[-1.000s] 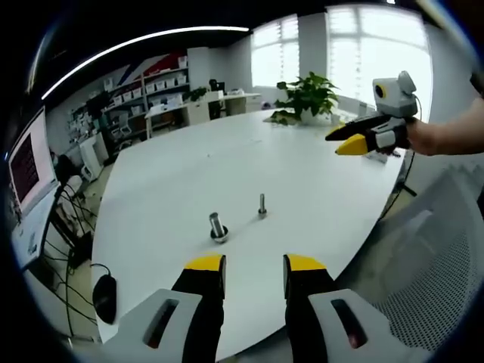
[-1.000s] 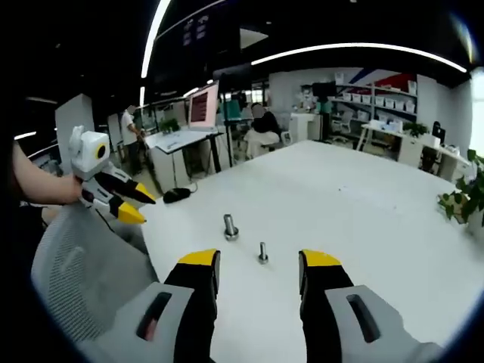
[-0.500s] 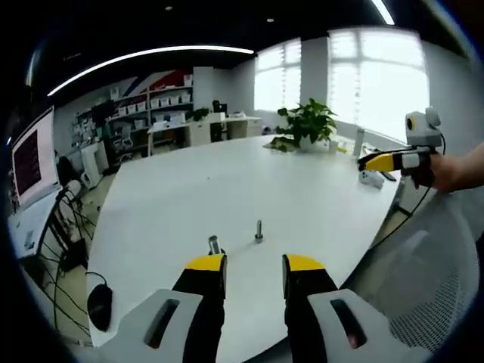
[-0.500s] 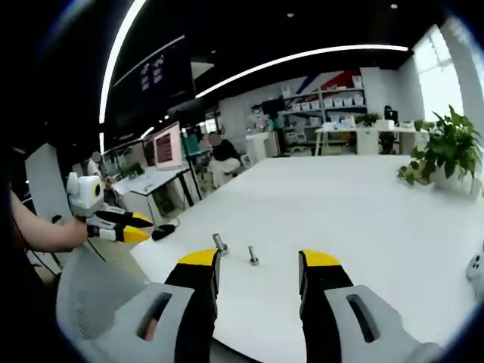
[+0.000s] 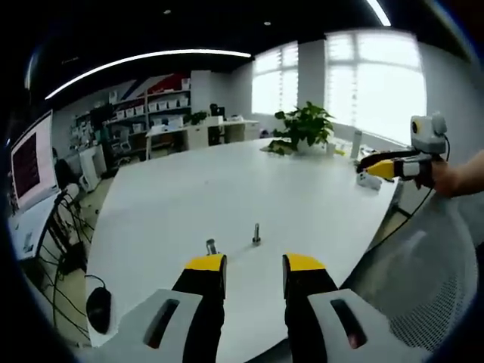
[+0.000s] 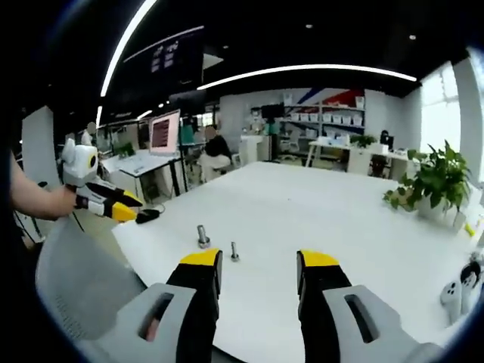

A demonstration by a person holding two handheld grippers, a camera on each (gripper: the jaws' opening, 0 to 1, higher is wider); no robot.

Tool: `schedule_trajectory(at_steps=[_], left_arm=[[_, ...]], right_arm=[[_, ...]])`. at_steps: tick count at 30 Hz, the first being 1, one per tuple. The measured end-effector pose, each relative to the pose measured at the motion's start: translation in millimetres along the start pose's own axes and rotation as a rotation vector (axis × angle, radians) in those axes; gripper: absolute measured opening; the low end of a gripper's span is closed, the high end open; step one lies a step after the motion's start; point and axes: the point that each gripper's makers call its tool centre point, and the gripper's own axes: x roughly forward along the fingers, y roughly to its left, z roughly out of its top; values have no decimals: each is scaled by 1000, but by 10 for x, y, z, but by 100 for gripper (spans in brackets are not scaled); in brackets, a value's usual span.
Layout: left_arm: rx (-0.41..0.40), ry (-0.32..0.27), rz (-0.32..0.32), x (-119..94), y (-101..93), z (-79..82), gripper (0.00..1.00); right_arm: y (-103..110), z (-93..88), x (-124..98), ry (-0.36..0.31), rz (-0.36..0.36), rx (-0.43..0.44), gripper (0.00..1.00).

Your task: Place the washer onto the threaded stud by aligning its center hole with the stud, sliding it down to the base, and recovering from edge contact or off-axis alignment until the washer reaches the visible bottom stop.

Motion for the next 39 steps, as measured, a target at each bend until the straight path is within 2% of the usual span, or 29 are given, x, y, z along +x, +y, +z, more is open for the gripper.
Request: schedule_trajectory(at_steps=[5, 9, 12, 20, 24, 32, 35, 39], left_arm=[[13, 10, -7, 14, -17, -15, 28], [-1, 3, 0, 2, 6, -10, 28], [-6, 15, 9, -4, 23, -42, 28], [-6, 1, 0, 1, -2, -2, 28], [9, 14, -11, 11, -42, -31, 27], [-9, 27, -22, 34, -35, -50, 27], [11, 39, -26, 14, -81, -97, 27], [16, 39, -33, 28, -75, -83, 26]], right_arm=[[-23, -7, -9, 2, -19, -15, 42], [-67, -26, -2, 11, -29, 3, 43], [-52, -38, -8, 14, -24, 8, 43], [5, -85, 34, 44, 5, -30, 43], [-1, -66, -14, 25, -9, -39, 43], [67, -128, 45, 65, 21, -77, 42], [92, -166, 47, 81, 27, -79, 42], [139, -207, 86, 109, 40, -115, 42]])
